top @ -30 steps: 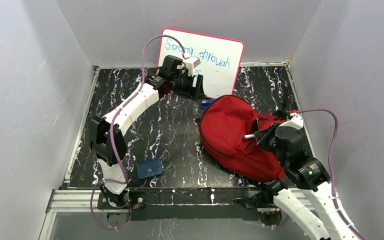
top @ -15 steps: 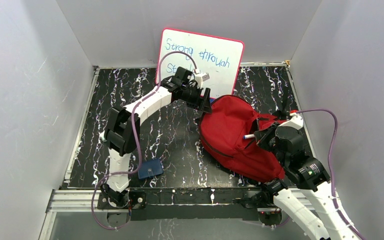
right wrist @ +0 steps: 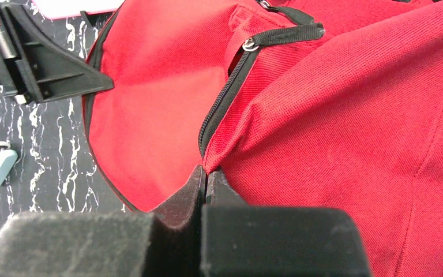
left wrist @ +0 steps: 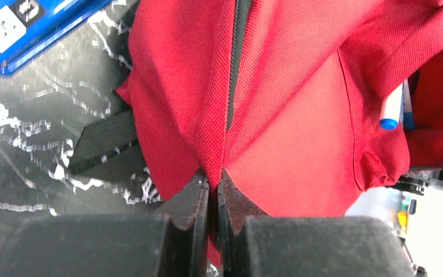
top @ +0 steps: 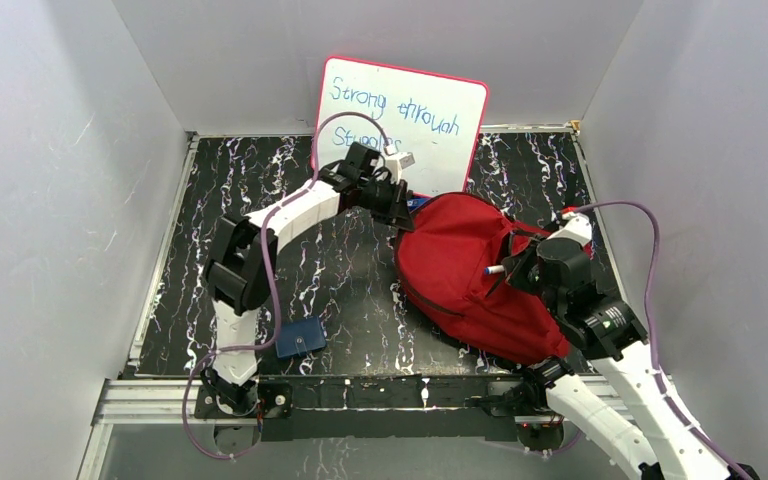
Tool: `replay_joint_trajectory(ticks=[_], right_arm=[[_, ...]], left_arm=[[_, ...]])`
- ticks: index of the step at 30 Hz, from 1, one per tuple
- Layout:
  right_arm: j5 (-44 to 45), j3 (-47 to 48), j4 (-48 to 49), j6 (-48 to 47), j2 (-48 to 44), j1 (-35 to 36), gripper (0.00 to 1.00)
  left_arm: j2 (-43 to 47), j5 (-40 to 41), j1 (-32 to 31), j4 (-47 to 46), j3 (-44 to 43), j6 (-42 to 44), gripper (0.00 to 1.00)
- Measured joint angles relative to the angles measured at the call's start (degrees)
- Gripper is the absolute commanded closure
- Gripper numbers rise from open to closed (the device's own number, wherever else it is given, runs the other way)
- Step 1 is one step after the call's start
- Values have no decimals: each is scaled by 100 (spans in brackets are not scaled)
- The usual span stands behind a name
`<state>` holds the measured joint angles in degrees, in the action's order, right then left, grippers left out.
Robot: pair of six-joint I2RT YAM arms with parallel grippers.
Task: Pack the student bag
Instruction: Move the student bag to the center of the board.
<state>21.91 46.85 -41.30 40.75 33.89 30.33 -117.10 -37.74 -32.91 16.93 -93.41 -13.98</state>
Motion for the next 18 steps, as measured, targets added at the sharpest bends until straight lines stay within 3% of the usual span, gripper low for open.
replay_joint_trajectory(ticks=[9,18], right_arm=[[-234,435,142,-435,957,2,100],[-772,717,568,-946,2293,4,100]], left_arm=[[1580,195,481,-310,1508,-481,100],[2844,649,1093,179,1891,-503,100]])
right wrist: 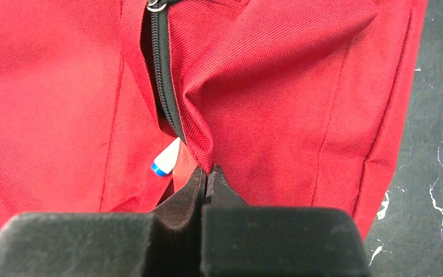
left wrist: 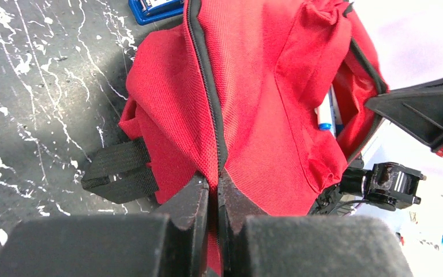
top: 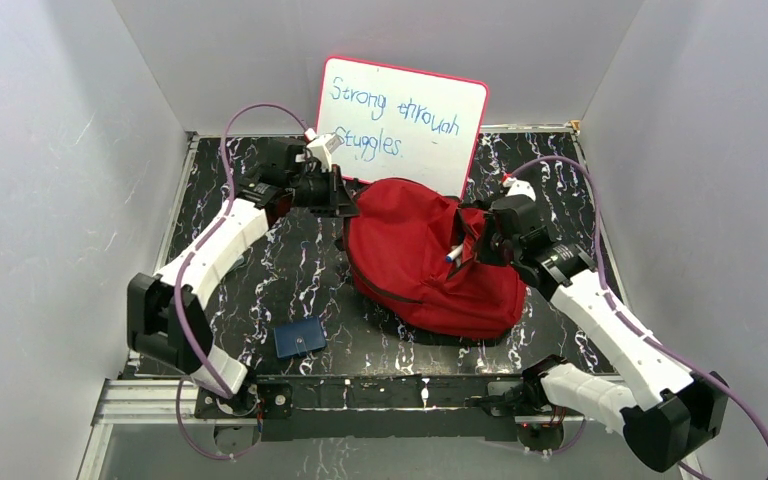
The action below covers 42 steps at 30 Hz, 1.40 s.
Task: Pack the student bag
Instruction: Move the student bag to the center of the board, then adjust the student bag at the center of the board.
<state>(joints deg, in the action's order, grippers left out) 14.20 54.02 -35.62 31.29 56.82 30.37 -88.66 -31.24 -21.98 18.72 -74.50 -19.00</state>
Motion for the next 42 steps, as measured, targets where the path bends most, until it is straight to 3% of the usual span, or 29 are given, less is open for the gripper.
replay_joint_trajectory(ticks=[9,15,19,23,26,35,42], right_arm=[[66,57,37,-46,-55,-4,100],[-173,-26,264,-118,-649,-4,100],[-391,-166,422,-144,-457,-24,100],[-479,-345,498,-125,-39,-33,83],[-511,-396,511,-120,-50,-37,76],[-590,68,546,-203,-726,-37,61],[-1099,332,861,-306,-472,-35,55]], left_arm=[[382,94,2,601,-505,-13,100],[378,-240,2,704,-1156,-122,100],[378,-459,2,684,-1268,-201,100],[369,-564,13,688,-1279,-269,100],[361,-688,11,680,-1322,-328,100],[358,-835,11,518,-1331,-463,100],[356,-852,11,483,-1329,-490,100]])
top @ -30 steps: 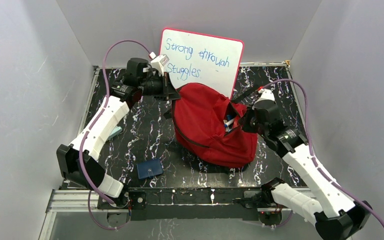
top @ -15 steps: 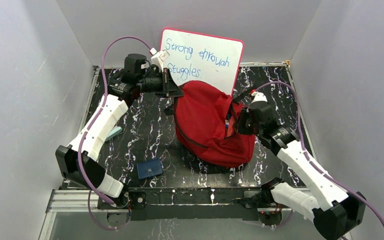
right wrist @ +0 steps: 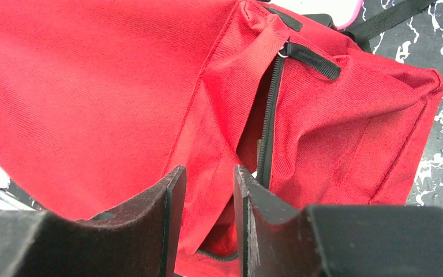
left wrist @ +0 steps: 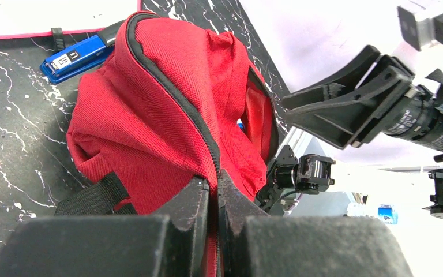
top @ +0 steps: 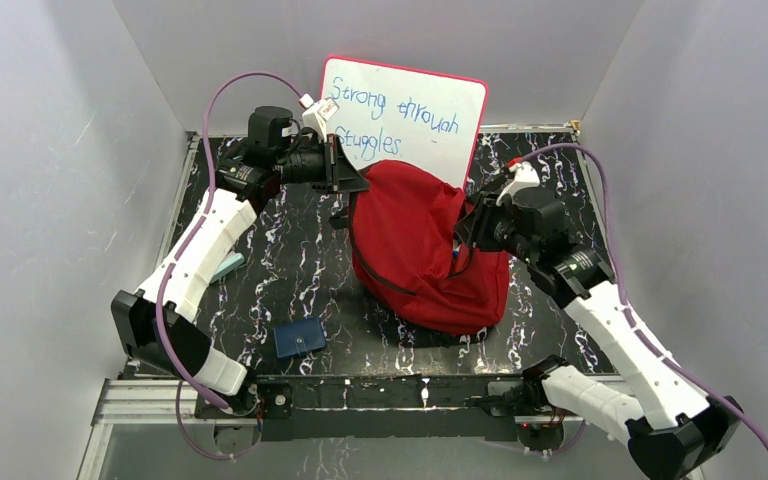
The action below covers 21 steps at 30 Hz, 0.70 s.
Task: Pack the student bag
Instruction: Adjust the student bag at the center of the board.
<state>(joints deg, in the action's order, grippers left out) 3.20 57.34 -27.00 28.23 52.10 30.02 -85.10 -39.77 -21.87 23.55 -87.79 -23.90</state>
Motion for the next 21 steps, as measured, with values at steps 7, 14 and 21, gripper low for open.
replay_joint_trajectory(ticks=[7,14,21], right_arm=[[46,24,68,0,658,-2,50],[264,24,116,72,927,-2,49],[136,24,459,166,1147,-2,49]], left_arm=[[0,-15,0,-42,11,-37,100],[0,-42,0,-85,22,-63,100],[2,-63,0,-129,44,-81,100]])
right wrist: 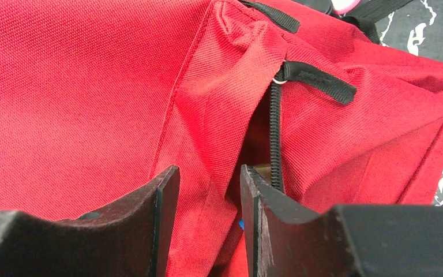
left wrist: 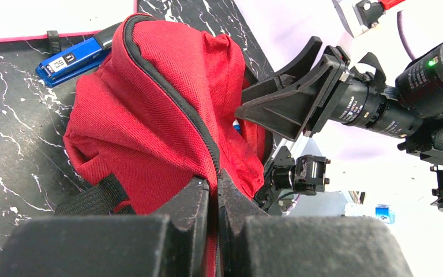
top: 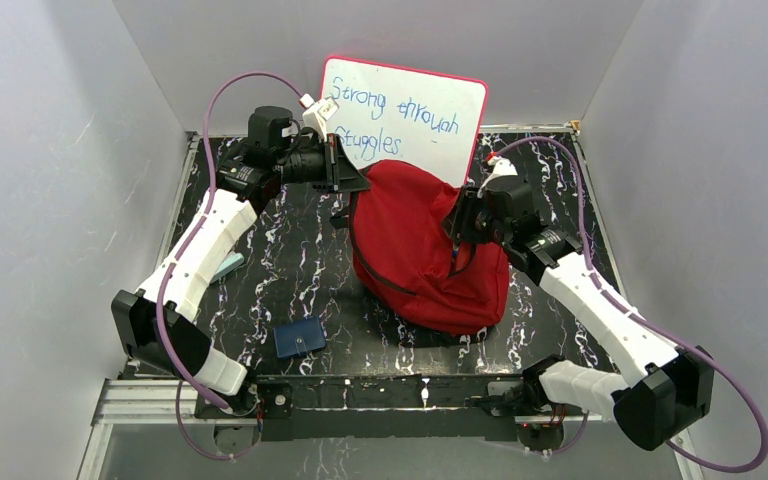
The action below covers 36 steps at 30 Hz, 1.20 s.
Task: Pack the student bag
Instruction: Adjust the student bag at the center of the board.
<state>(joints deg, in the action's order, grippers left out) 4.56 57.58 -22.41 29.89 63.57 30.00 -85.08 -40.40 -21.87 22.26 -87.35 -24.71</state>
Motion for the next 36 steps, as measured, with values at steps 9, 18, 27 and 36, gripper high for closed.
replay_joint_trajectory(ticks=[9,18,27,36], right_arm=[[-107,0,76,17,249,0,58],[-328,42,127,94,195,0,84],[-643,426,393,361,-94,0,89],[-686,428,962,767,-387,-4,78]], left_arm=[[-2,-28,4,-127,66,-24,100],[0,-61,4,-166,92,-44,100],[-2,-81,28,-256,162,-46,100],[0,-87,37,-306,236,-46,100]])
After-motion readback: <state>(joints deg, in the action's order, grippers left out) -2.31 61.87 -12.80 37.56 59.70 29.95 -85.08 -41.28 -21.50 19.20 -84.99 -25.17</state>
